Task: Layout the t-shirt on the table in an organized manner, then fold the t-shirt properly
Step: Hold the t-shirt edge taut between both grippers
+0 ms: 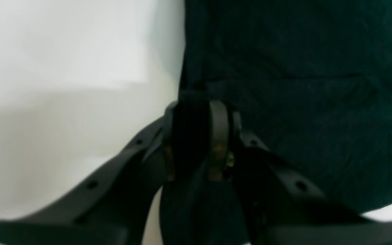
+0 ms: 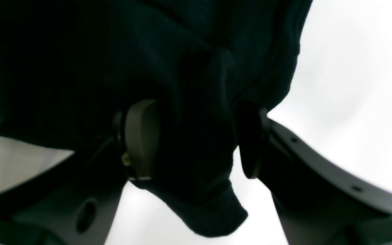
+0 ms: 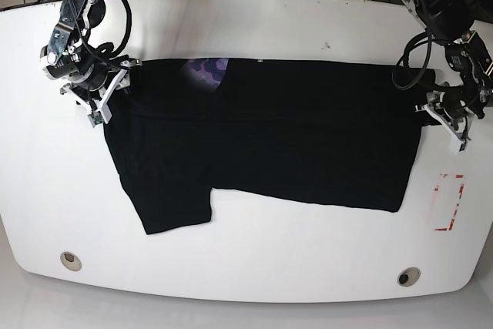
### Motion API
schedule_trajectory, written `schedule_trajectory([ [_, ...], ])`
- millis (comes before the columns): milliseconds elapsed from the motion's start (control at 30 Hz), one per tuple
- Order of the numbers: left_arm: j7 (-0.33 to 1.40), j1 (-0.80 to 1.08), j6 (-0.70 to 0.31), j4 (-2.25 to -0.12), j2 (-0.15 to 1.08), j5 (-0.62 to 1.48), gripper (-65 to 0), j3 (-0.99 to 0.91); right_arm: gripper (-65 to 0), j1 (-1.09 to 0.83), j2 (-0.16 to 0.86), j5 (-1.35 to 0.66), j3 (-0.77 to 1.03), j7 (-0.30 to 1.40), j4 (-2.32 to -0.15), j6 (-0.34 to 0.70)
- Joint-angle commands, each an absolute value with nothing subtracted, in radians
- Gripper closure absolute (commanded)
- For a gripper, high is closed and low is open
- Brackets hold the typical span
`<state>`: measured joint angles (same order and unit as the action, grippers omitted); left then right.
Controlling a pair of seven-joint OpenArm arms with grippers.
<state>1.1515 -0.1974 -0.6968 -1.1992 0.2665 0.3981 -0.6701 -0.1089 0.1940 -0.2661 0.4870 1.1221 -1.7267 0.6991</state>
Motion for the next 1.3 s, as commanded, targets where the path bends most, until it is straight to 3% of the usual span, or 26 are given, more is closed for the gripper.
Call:
schedule_trajectory([
  [0,1.156,-0.217,-0.698,-1.221,0.286,0.414,-11.0,-0.671,-34.2,-0.096,0.208,-0.275,0.492,1.106,-1.747,0.698],
  [333,1.185,-0.171,-0.698,-1.360,0.283,0.414,-11.0,-0.670,-34.2,-0.093,0.208,-0.275,0.492,1.106,-1.747,0.698],
  [1267,1.185,-0.157,-0.698,-1.362,0.278,0.409,-9.9,-0.601,-34.2,-0.094,0.208,-0.275,0.492,1.106,-1.747,0.698],
])
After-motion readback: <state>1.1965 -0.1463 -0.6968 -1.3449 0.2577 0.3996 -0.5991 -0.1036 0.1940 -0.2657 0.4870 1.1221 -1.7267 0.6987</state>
